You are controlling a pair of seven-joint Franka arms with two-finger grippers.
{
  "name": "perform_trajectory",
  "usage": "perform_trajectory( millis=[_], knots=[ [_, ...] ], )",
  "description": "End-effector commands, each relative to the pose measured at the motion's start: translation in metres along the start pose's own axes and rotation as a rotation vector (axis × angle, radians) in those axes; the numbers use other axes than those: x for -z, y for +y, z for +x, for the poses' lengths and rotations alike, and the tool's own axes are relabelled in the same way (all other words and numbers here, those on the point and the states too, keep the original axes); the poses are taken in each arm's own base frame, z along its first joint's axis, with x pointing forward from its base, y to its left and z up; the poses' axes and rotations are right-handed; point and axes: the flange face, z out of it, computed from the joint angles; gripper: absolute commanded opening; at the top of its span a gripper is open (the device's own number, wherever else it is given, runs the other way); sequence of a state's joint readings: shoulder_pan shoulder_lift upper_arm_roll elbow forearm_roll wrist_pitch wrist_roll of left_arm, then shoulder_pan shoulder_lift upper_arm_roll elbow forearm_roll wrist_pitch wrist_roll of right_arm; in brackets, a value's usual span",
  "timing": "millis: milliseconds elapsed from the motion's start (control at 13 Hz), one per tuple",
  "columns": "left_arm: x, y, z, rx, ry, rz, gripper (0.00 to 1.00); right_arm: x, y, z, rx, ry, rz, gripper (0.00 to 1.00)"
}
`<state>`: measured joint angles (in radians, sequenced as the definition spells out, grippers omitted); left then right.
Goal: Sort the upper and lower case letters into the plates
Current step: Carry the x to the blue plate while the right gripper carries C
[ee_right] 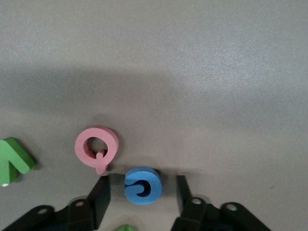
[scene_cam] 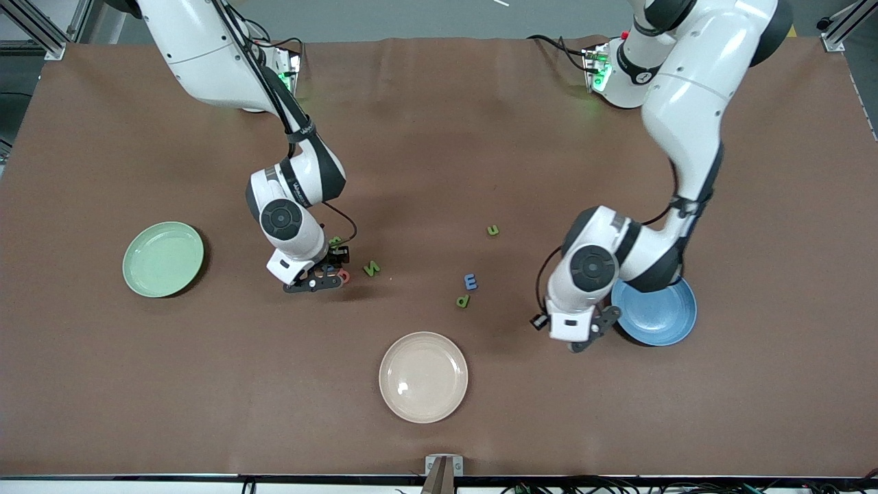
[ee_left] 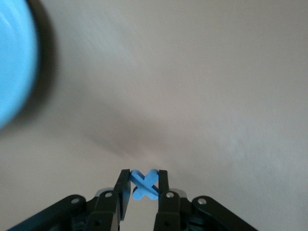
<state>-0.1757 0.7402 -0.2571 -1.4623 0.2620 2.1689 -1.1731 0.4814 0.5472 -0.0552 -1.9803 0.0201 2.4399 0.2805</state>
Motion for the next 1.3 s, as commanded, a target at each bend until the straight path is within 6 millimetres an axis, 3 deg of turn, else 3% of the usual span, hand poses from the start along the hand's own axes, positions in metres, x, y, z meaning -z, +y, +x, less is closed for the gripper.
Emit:
perform_trajectory(
  millis=[0,154,230,461,537,614,691,768,921,1075,1228],
  knots=[
    [0.014,-0.059,0.032,-0.089,0.009,0.05,0.0,-0.003,0.002,0.0,0.009,0.019,-0.004,0.6],
    [0.001,-0.097,0.064,-0.094,-0.01,0.069,0.0,-0.015,0.002,0.001,0.008,0.026,-0.003,0.52],
    [-0.007,-0.111,0.078,-0.073,-0.018,0.071,0.0,-0.014,0.002,0.002,0.008,0.029,-0.002,0.42],
    [-0.034,-0.145,0.096,-0.062,0.0,0.086,0.04,-0.013,0.003,0.001,0.007,0.025,-0.003,0.22],
    [-0.045,-0.158,0.102,-0.062,0.011,0.089,0.16,-0.012,0.004,0.002,0.007,0.022,-0.004,0.19],
    [-0.05,-0.168,0.109,-0.062,0.022,0.096,0.42,-0.008,0.005,0.002,0.007,0.022,-0.004,0.19],
    [-0.052,-0.171,0.111,-0.064,0.026,0.102,0.86,-0.003,0.005,0.001,0.005,0.01,-0.007,0.18],
    [-0.048,-0.168,0.109,-0.046,0.031,0.099,1.0,0.01,0.006,0.001,0.003,-0.002,-0.009,0.18],
    [-0.038,-0.149,0.092,-0.02,0.033,0.082,1.0,0.05,0.017,-0.003,-0.006,-0.032,-0.013,0.18],
    [-0.03,-0.116,0.061,0.015,0.02,0.044,1.0,0.101,0.063,-0.008,0.007,-0.085,-0.006,0.18],
    [-0.021,-0.075,0.021,0.095,0.027,0.014,1.0,0.141,0.126,-0.016,0.044,-0.114,0.016,0.18]
  ],
)
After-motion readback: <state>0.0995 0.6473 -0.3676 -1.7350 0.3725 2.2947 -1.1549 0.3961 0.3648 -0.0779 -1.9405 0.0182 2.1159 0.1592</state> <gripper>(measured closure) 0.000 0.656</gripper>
